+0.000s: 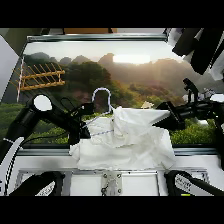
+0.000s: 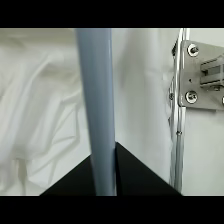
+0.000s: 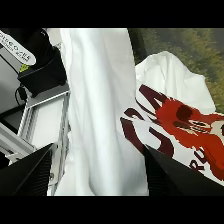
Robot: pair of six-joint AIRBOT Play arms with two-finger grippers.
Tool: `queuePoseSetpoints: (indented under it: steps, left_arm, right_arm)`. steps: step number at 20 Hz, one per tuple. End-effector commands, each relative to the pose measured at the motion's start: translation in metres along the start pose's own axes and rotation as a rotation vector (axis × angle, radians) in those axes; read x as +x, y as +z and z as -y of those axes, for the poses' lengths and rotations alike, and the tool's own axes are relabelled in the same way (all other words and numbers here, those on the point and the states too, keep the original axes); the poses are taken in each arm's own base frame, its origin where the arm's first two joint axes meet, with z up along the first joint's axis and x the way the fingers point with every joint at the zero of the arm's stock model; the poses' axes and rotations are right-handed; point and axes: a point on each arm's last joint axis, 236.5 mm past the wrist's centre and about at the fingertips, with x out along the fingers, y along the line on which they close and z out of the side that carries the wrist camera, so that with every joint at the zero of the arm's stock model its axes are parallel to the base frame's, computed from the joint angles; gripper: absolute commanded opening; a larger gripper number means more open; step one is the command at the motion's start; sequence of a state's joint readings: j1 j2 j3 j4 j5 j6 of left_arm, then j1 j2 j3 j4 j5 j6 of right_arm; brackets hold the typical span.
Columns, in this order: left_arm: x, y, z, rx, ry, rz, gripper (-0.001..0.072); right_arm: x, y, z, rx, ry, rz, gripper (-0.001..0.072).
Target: Fold the clothes and pants, and hang the long-sleeved shirts on hangers.
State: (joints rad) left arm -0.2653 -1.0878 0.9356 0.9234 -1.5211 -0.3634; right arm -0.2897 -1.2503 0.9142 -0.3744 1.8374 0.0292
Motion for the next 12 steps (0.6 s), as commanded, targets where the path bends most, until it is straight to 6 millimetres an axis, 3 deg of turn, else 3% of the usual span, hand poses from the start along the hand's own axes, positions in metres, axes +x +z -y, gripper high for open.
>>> queuePoseSetpoints:
  steps: [1, 12]
  left_arm:
    - [0.000, 0.002, -0.001, 0.001, 0.002, 0.009, 0.0014]
    - [0.000, 0.002, 0.000, 0.001, 0.001, 0.008, 0.0014]
  right_arm:
    - [0.001, 0.000, -0.001, 0.001, 0.009, -0.001, 0.0612]
    - [0.001, 0.010, -0.001, -0.011, 0.006, 0.043, 0.0610]
